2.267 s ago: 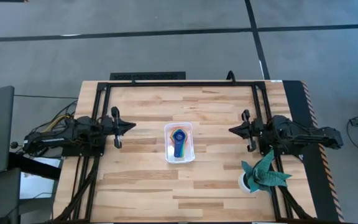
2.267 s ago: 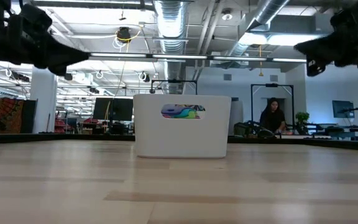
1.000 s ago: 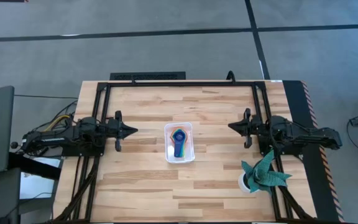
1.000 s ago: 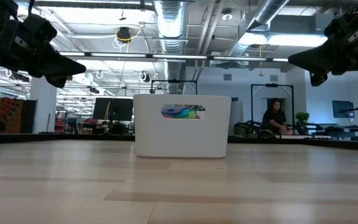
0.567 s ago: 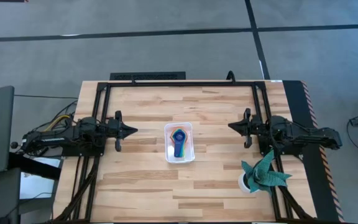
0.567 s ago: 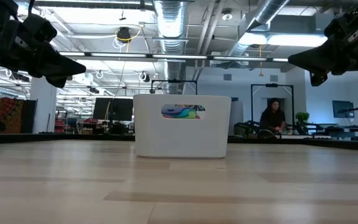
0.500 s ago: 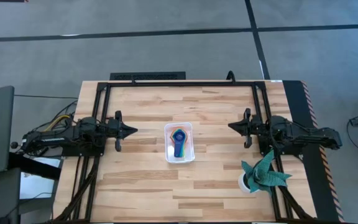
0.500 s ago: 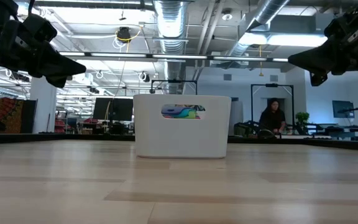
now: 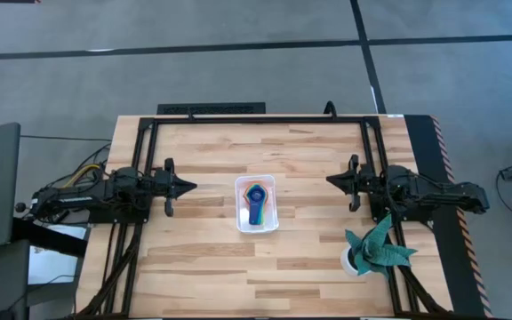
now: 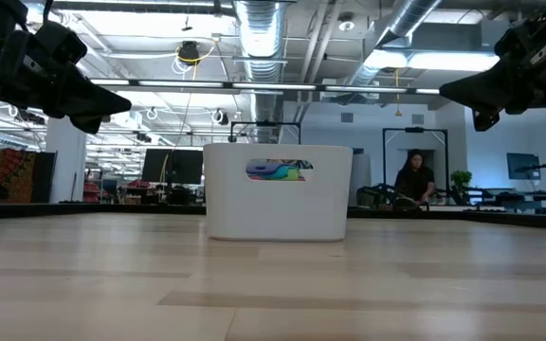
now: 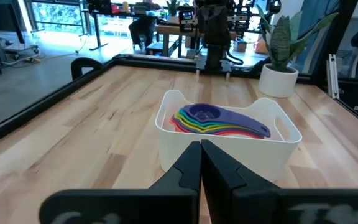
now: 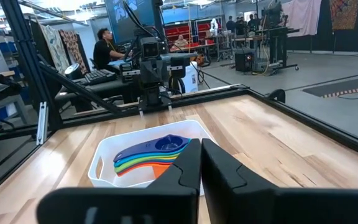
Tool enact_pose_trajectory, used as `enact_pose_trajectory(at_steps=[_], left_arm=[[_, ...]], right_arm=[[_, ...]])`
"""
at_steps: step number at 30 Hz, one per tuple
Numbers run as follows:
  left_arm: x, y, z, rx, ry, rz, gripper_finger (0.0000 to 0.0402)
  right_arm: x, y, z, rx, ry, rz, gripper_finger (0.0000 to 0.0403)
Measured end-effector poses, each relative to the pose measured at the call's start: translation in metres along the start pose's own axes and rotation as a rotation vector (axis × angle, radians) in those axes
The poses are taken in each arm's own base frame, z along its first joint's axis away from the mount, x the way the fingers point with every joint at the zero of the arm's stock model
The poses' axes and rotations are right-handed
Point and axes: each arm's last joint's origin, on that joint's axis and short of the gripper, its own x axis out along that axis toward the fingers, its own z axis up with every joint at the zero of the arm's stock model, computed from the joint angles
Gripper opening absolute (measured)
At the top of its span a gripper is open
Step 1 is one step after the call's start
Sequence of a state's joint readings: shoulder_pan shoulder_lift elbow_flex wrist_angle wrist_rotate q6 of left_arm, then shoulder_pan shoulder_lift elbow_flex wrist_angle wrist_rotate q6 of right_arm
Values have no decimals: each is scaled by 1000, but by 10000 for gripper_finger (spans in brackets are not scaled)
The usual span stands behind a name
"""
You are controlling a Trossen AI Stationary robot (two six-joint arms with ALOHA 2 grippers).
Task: Nest measuring cups in basket
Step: Return to Home Position
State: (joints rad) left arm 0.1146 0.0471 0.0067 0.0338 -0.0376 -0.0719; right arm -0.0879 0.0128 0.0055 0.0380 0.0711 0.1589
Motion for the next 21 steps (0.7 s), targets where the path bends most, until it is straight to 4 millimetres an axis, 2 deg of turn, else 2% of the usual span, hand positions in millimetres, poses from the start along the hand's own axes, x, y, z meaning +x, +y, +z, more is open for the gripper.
enact_pose_trajectory(at_steps=[11, 21], left_arm=[[0, 0, 0, 0, 0, -1, 0], [0, 0, 0, 0, 0, -1, 0]], right_arm=[[0, 0, 0, 0, 0, 0, 27], [0, 0, 0, 0, 0, 0, 38]])
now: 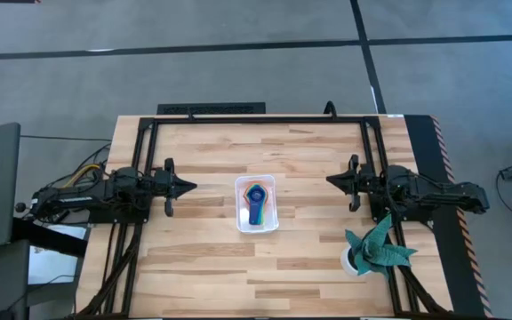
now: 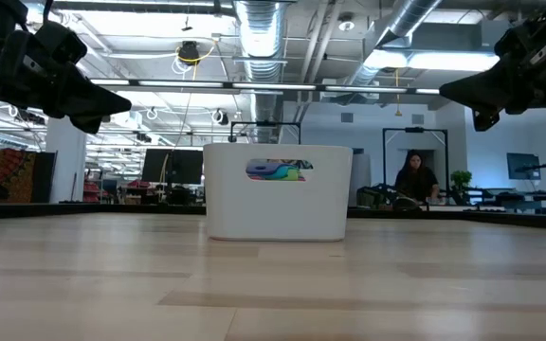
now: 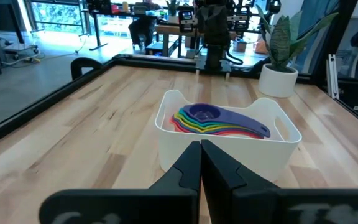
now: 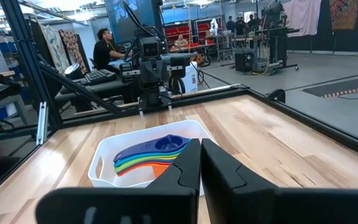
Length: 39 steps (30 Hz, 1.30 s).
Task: Nest measuring cups in basket
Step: Return to Home Position
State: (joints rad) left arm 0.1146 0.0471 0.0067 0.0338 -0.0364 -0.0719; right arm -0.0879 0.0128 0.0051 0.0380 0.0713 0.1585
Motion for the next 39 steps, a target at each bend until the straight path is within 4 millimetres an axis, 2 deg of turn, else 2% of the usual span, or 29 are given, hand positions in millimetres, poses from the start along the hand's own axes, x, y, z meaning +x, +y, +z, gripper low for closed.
enact_pose_trajectory(at_steps=[39], left_arm=[[0, 0, -1, 0, 6, 0, 0]], right_arm=[[0, 0, 0, 0, 0, 0, 29]])
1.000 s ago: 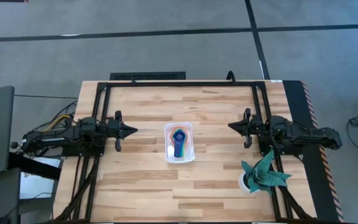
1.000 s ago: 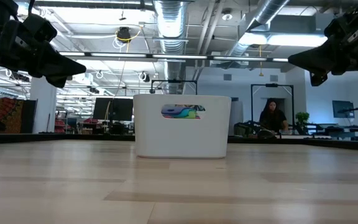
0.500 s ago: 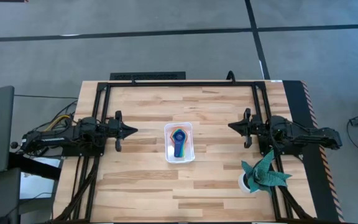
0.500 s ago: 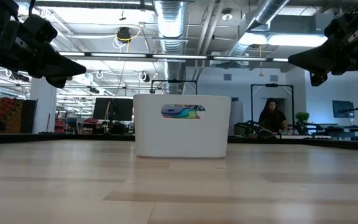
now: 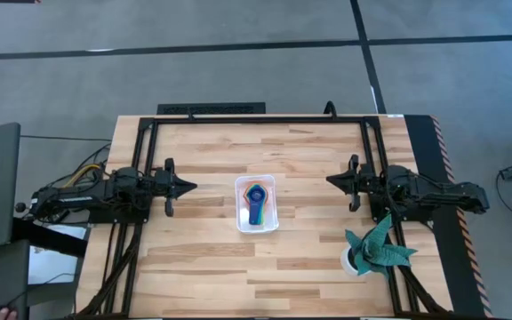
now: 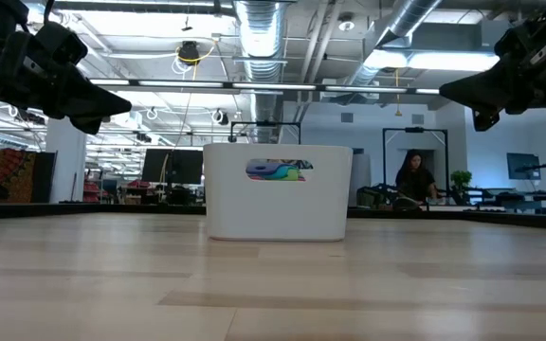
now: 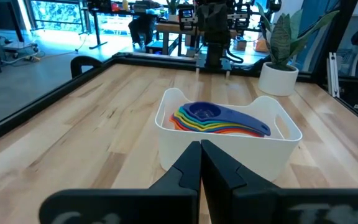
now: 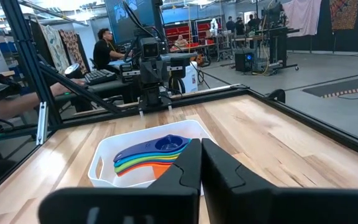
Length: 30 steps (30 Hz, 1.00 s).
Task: Nest measuring cups in basket
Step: Return to Home Position
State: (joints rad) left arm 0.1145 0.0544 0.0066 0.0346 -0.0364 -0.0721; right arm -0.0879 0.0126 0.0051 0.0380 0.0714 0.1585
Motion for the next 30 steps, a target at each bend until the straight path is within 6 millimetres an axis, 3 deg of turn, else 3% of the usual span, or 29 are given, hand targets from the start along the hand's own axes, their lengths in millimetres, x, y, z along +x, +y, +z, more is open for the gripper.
enact_pose_trajectory(at_steps=[30], left_arm=[[0, 0, 0, 0, 0, 0, 0]], right_arm=[[0, 0, 0, 0, 0, 0, 29]])
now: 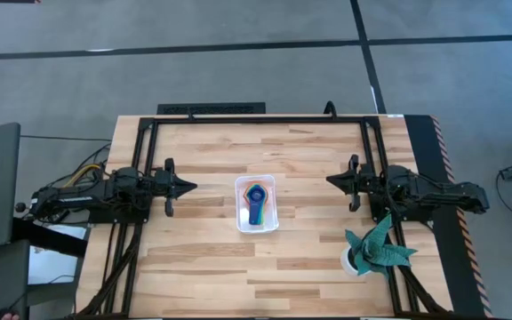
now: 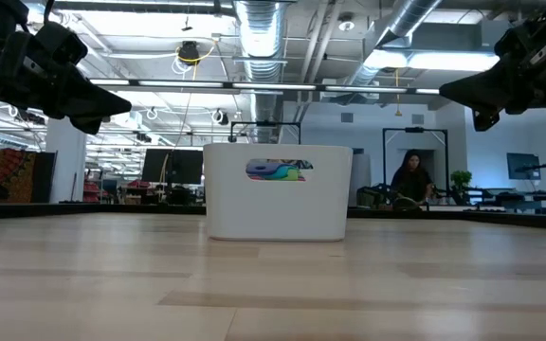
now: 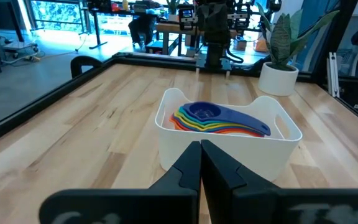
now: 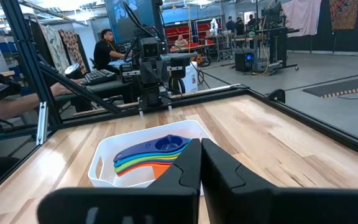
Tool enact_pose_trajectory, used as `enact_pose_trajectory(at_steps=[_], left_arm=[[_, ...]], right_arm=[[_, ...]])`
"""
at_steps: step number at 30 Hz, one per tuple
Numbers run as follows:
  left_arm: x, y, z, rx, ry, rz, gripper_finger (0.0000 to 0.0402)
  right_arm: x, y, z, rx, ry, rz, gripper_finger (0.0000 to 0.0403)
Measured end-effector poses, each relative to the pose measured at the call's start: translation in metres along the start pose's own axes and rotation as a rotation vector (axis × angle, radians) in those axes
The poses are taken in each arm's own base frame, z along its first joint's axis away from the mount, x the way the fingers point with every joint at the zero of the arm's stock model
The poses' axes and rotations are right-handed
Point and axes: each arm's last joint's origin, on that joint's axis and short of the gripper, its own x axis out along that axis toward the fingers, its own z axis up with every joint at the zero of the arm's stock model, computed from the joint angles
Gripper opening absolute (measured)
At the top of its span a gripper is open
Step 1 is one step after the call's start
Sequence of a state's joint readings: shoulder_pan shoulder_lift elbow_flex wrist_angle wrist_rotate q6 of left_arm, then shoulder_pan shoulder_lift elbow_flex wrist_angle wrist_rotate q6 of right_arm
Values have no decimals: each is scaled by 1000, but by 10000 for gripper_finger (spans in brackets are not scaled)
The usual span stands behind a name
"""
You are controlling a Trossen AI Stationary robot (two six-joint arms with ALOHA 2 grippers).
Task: Nest measuring cups in basket
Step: Return to Home Position
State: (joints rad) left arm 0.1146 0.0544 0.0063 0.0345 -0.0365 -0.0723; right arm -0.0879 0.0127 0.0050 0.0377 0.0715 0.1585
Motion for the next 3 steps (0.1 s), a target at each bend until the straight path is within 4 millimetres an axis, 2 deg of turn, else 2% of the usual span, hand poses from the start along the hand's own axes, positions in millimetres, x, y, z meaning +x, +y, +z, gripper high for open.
enact_pose_trajectory(at_steps=[3], left_arm=[[0, 0, 0, 0, 0, 0, 0]], right_arm=[[0, 0, 0, 0, 0, 0, 34]])
